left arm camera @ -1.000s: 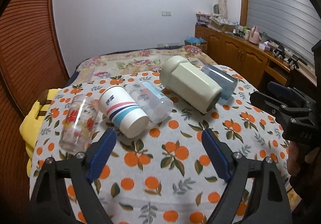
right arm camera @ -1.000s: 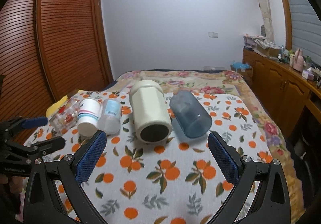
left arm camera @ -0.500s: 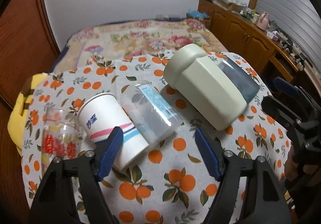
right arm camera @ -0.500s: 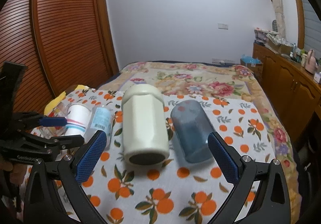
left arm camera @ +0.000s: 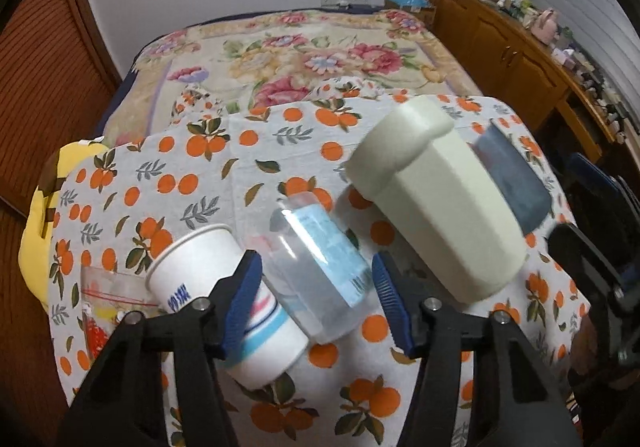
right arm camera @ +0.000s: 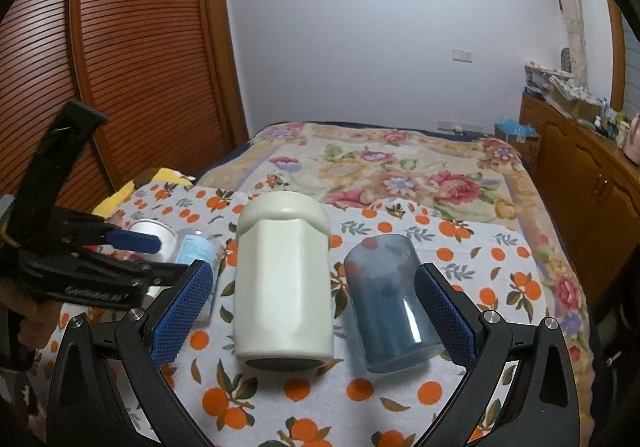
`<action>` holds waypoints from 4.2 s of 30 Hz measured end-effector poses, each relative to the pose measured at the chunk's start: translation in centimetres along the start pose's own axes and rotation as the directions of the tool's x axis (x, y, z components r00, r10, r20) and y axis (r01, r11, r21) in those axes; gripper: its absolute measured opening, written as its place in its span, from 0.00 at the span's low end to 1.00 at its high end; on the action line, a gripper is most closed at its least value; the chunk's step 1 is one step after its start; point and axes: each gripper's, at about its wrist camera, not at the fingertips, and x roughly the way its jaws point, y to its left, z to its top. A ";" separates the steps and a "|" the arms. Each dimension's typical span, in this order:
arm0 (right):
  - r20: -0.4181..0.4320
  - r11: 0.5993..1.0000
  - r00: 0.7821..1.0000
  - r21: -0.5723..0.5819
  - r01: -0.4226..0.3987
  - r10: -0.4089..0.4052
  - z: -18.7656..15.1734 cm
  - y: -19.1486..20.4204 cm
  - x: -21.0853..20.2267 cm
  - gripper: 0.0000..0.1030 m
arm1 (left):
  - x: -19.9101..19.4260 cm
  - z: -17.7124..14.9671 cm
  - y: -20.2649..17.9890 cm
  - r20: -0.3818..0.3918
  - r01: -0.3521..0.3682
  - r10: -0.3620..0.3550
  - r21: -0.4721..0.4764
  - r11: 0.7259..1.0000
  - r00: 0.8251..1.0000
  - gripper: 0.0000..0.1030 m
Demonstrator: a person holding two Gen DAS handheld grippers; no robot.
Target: Flip cup upright
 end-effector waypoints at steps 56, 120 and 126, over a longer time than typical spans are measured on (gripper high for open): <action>-0.002 0.984 0.986 0.061 0.165 -0.165 -7.3 0.9 -9.6 1.00 | -5.2 -13.7 -6.8 0.061 0.204 -0.207 0.043 0.978 0.976 0.55; -0.347 0.979 0.931 0.197 -0.048 0.115 -8.8 7.1 -0.9 0.80 | -10.2 -19.3 0.3 0.378 0.055 -0.032 -0.051 0.997 0.925 0.71; -0.397 0.975 0.909 0.219 -0.045 0.131 -8.8 7.0 0.2 0.80 | -10.3 -19.6 0.8 0.384 0.063 -0.034 -0.063 0.996 0.923 0.71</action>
